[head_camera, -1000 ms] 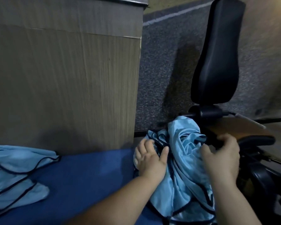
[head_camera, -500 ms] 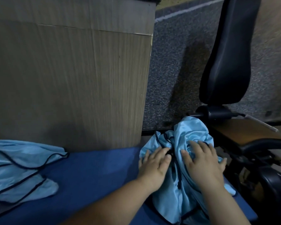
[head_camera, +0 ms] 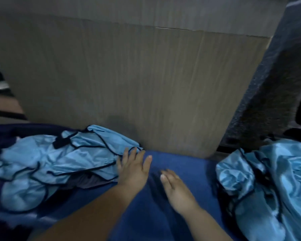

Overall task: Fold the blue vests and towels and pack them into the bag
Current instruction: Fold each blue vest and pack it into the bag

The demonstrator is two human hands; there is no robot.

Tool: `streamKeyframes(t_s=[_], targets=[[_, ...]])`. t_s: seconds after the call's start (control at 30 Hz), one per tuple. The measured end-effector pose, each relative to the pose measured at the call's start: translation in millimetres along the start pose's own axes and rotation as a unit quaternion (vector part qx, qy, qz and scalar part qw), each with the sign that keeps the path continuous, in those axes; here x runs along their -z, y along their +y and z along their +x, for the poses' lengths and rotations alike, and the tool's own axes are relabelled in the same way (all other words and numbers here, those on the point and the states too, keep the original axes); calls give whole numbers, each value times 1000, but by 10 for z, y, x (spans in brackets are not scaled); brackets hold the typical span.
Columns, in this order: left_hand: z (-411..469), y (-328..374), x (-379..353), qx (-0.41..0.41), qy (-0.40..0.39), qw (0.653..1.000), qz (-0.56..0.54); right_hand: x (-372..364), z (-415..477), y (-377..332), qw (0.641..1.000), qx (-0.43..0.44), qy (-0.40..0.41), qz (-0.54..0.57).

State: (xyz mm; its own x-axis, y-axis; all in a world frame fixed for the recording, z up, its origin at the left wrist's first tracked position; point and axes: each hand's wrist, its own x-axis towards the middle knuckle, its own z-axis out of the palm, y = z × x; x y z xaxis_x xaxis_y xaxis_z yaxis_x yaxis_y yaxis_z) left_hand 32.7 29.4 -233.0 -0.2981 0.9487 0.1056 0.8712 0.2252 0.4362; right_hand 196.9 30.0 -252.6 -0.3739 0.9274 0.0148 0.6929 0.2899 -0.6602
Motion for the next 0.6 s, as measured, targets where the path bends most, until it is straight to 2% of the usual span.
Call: streamKeyframes(t_s=[0.17,0.27,0.4,0.6], targets=[[221,-944,262,46,29,987,150,-528,212,-106,981,15,-80,-177],[378,-1365,408,91,8,975,201,-658,207,-104,970,28,-55,-236],[503,-1631,360,98,-11,981,167,-692,201,-35,974,25,-23,-224],[462,-1583,134,18,76,995,56,-684,195,-1,983,20,-12,-181]])
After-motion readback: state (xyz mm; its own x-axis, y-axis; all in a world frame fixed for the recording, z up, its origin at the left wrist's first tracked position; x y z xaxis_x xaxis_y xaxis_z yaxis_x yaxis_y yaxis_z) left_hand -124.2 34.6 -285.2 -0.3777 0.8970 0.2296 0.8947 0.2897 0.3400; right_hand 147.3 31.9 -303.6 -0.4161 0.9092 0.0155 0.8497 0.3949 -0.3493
